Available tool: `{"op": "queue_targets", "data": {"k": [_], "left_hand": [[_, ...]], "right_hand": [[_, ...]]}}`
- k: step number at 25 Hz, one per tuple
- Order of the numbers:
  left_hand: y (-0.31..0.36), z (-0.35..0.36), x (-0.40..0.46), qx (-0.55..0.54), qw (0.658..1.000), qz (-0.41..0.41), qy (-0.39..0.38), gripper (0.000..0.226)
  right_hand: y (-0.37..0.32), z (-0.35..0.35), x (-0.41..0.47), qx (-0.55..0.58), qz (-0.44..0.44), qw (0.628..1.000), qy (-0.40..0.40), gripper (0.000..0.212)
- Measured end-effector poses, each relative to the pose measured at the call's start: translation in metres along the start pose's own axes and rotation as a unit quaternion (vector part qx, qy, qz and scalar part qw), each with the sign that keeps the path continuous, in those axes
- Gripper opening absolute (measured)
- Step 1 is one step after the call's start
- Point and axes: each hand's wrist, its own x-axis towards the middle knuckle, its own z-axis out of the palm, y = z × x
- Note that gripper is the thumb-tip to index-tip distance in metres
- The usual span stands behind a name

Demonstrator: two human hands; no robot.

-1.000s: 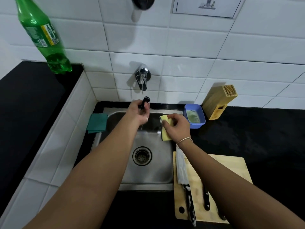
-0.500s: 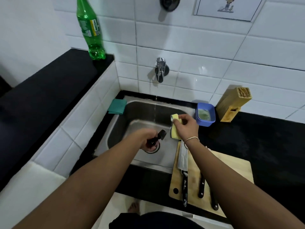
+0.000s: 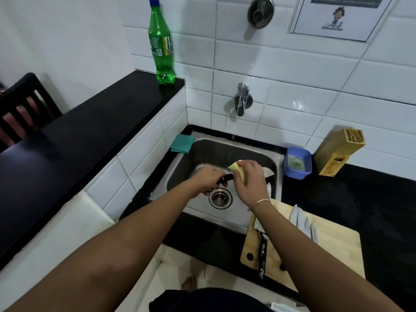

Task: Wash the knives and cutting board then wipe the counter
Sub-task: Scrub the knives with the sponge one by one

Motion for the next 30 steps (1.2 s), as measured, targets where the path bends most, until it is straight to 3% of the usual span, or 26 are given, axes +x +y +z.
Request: {"op": "queue_targets", "data": {"k": [2,5,9,10,13,17,18,20,21,25,26,28,29,30], "left_hand": [[-0.003,-0.014,-0.007,-0.006,0.999,0.050,-0.009,0.043],[-0.008,-0.027,-0.010,-0.018,0.996,0.083,-0.005,0.048],[-0.009,-0.038,-0.003,-0.062,0.992,0.100,0.037,0.051],[-0.010,-0.041,-0.002,-0.062,0.992,0.108,0.035,0.051],[-0.013,-0.043,0.004,-0.079,0.988,0.125,0.034,0.049],[-0.009,-0.051,0.009,-0.105,0.980,0.159,0.052,0.046],[-0.008,-0.053,0.008,-0.096,0.981,0.165,0.046,0.046],[-0.007,-0.052,0.007,-0.084,0.981,0.170,0.039,0.044],[-0.005,-0.051,0.008,-0.091,0.980,0.171,0.040,0.044],[-0.005,-0.057,0.011,-0.106,0.977,0.177,0.049,0.041],[-0.009,-0.059,0.009,-0.096,0.979,0.177,0.037,0.041],[-0.014,-0.058,0.003,-0.080,0.981,0.175,0.020,0.042],[-0.015,-0.056,0.001,-0.080,0.981,0.174,0.020,0.042],[-0.014,-0.053,0.001,-0.085,0.981,0.172,0.022,0.042]], "right_hand": [[0.015,-0.013,0.001,-0.045,-0.031,0.998,0.014,0.024],[0.013,-0.017,0.024,-0.061,0.029,0.997,0.045,0.025],[-0.008,-0.003,0.017,-0.059,-0.173,0.983,-0.010,0.027],[-0.003,-0.009,0.021,-0.069,-0.166,0.984,-0.005,0.026],[-0.005,-0.016,0.049,-0.067,-0.025,0.996,0.059,0.026],[-0.019,-0.003,0.044,-0.078,-0.229,0.970,0.034,0.029],[-0.011,-0.012,0.048,-0.088,-0.214,0.972,0.044,0.030],[-0.005,-0.024,0.065,-0.082,-0.072,0.989,0.100,0.029],[-0.010,-0.021,0.071,-0.077,-0.042,0.991,0.101,0.028],[-0.022,-0.004,0.061,-0.091,-0.252,0.963,0.027,0.028],[-0.011,-0.014,0.063,-0.102,-0.227,0.968,0.033,0.028],[0.007,-0.030,0.069,-0.114,-0.078,0.986,0.096,0.027],[0.005,-0.028,0.070,-0.117,-0.043,0.986,0.110,0.027],[-0.003,-0.021,0.068,-0.116,-0.065,0.986,0.103,0.026]]}}
